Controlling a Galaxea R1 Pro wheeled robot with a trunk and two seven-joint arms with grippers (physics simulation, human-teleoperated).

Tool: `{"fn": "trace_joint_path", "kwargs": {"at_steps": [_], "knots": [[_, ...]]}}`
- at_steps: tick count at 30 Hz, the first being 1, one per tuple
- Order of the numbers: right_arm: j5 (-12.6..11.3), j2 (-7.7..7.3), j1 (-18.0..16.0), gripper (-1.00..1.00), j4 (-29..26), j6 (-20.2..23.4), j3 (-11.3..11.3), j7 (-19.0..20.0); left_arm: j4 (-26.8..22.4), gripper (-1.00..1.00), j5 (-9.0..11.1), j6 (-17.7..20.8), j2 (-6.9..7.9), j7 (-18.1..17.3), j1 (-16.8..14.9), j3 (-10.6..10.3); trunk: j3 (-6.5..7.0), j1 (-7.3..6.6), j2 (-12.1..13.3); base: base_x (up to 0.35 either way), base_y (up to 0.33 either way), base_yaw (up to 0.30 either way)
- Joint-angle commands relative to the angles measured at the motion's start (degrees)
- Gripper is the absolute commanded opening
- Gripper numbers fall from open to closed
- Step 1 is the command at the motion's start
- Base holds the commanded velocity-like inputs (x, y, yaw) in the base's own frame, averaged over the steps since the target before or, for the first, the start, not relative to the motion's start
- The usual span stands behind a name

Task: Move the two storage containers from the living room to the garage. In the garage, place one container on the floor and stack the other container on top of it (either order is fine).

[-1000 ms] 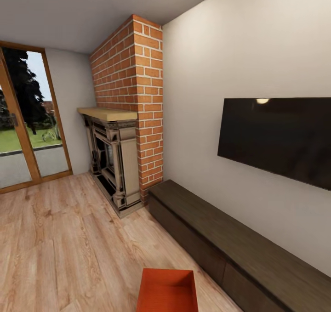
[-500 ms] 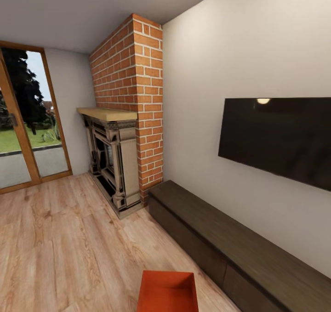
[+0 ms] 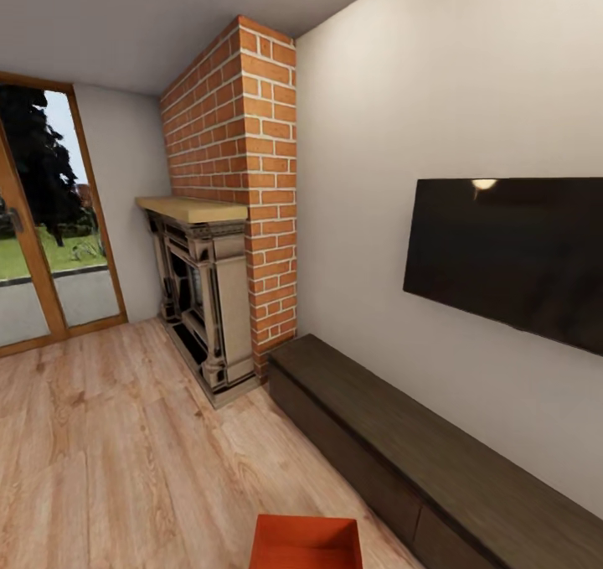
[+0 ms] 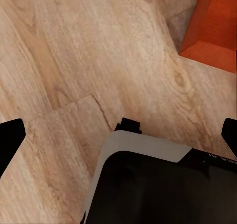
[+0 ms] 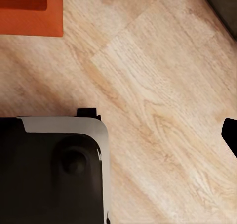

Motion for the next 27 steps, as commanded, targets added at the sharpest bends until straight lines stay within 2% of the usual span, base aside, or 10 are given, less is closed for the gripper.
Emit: {"fn": "trace_joint_path", "kwargs": {"at_steps": [1,7,27], "knots": [[-0.4,0.02,-0.1,1.00,0.2,-0.3,0.5,0.0,0.0,1.00,0.4,-0.1,-0.01,0.1,0.0,-0.3,-0.08,0.03,-0.1,0.181,0.000,0.000],[-0.4,0.09,-0.1,1.00,0.2,-0.3,0.4,-0.1,0.0,1.00,0.4,-0.2,0.02,0.1,0.0,-0.3,-0.11,0.03,-0.1,0.112,0.000,0.000],[-0.5,0.14,-0.1,1.00,0.2,-0.3,0.1,-0.1,0.0,1.00,0.4,-0.2,-0.01,0.2,0.0,-0.3,-1.72,0.03,-0.1,0.001,0.000,-0.014]]}}
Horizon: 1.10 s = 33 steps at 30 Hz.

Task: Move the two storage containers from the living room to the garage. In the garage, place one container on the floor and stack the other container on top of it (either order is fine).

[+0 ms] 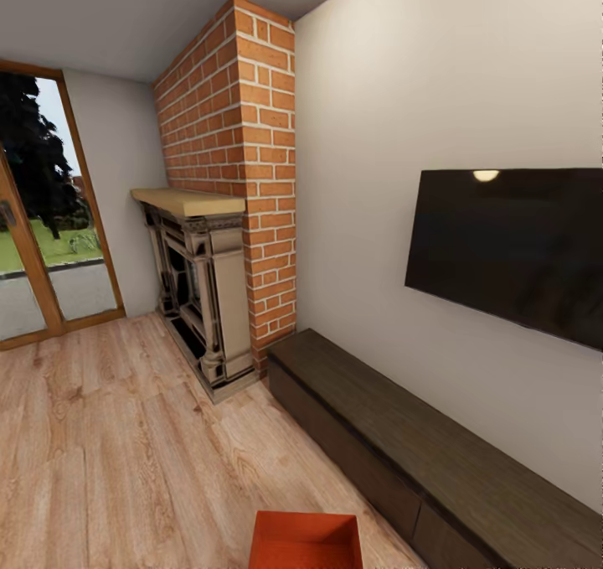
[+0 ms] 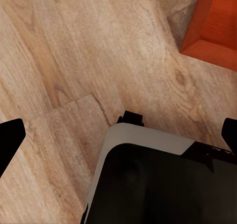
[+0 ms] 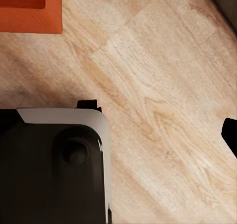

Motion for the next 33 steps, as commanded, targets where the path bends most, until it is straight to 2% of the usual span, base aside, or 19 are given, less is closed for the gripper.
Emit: {"fn": "trace_joint_path", "kwargs": {"at_steps": [1,5,16,33], "knots": [[-0.4,0.06,-0.1,1.00,0.2,-0.3,0.5,0.0,0.0,1.00,0.4,-0.2,-0.01,0.1,0.0,-0.3,-0.11,0.01,-0.1,0.000,0.000,-0.146],[-0.4,0.08,-0.1,1.00,0.2,-0.3,0.5,-0.1,0.1,1.00,0.4,-0.2,-0.01,0.1,0.0,-0.3,-0.21,0.01,-0.1,0.000,0.000,-0.162],[-0.5,0.14,-0.1,1.00,0.2,-0.2,0.5,-0.2,0.1,1.00,0.4,-0.1,-0.01,0.1,0.0,-0.3,-0.30,0.01,-0.1,0.000,0.000,-0.007],[-0.4,-0.03,-0.1,1.00,0.2,-0.2,0.6,0.1,-0.2,1.00,-0.1,-0.2,0.58,0.1,0.0,-0.7,-1.77,0.01,-0.1,0.000,0.000,0.000]]}}
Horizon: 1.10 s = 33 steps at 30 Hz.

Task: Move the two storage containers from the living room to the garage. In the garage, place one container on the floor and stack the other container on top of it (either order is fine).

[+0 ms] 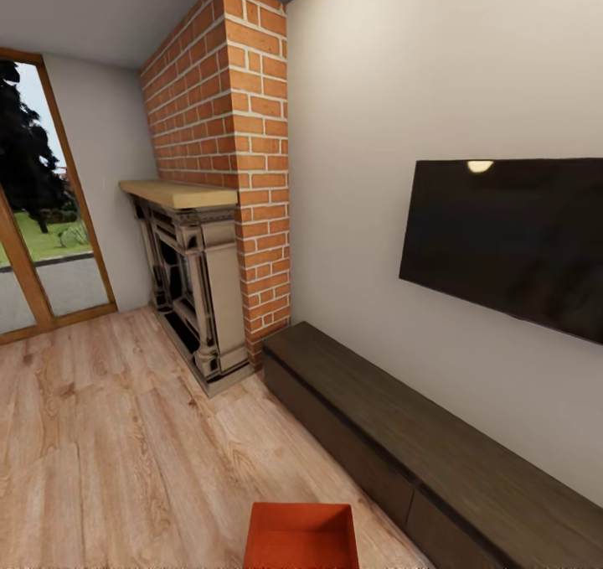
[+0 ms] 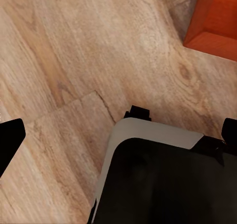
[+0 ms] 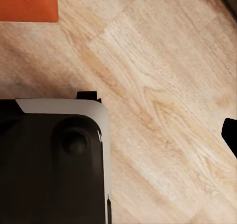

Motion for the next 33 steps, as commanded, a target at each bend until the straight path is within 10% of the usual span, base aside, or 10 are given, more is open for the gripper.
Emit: {"fn": "trace_joint_path", "kwargs": {"at_steps": [1,33], "knots": [[-0.4,0.02,-0.1,1.00,0.2,-0.3,0.5,0.0,0.0,1.00,0.4,-0.2,0.01,0.1,0.0,-0.4,-0.17,0.01,-0.1,0.000,0.000,0.000],[-0.4,0.09,-0.1,1.00,0.2,-0.4,0.5,0.7,0.0,1.00,0.3,-0.2,-0.06,0.1,0.0,-0.5,-3.08,0.01,-0.1,0.000,0.000,0.000]]}}
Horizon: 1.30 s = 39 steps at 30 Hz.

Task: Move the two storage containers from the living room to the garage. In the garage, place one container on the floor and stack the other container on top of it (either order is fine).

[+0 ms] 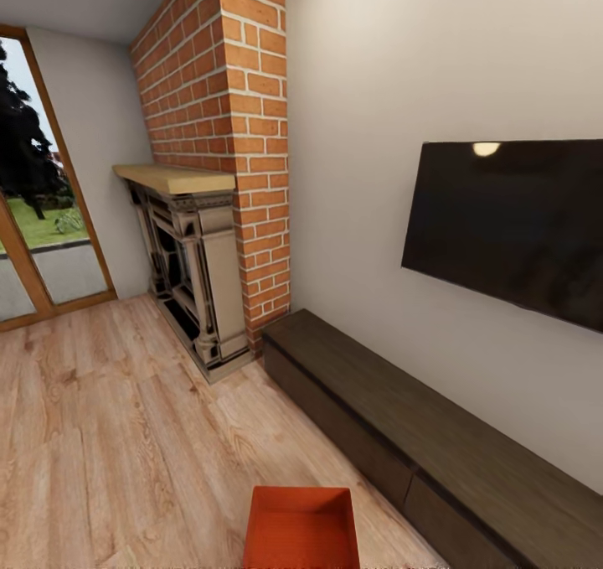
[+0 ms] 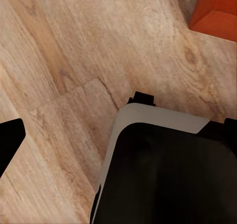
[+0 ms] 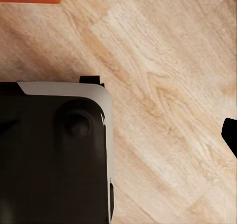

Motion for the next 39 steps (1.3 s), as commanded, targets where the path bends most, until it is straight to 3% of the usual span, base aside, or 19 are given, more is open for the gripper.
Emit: {"fn": "trace_joint_path", "kwargs": {"at_steps": [1,39], "knots": [[-0.4,0.02,-0.1,1.00,0.2,-0.3,0.5,0.0,0.0,1.00,0.4,-0.2,0.00,0.1,0.0,-0.4,-0.17,0.00,-0.1,0.000,0.000,0.000],[-0.4,-0.03,-0.1,1.00,0.1,-0.3,0.5,-0.2,-0.1,1.00,0.5,-0.1,-0.10,0.1,0.0,-0.3,-3.63,0.00,-0.1,0.000,0.000,0.000]]}}
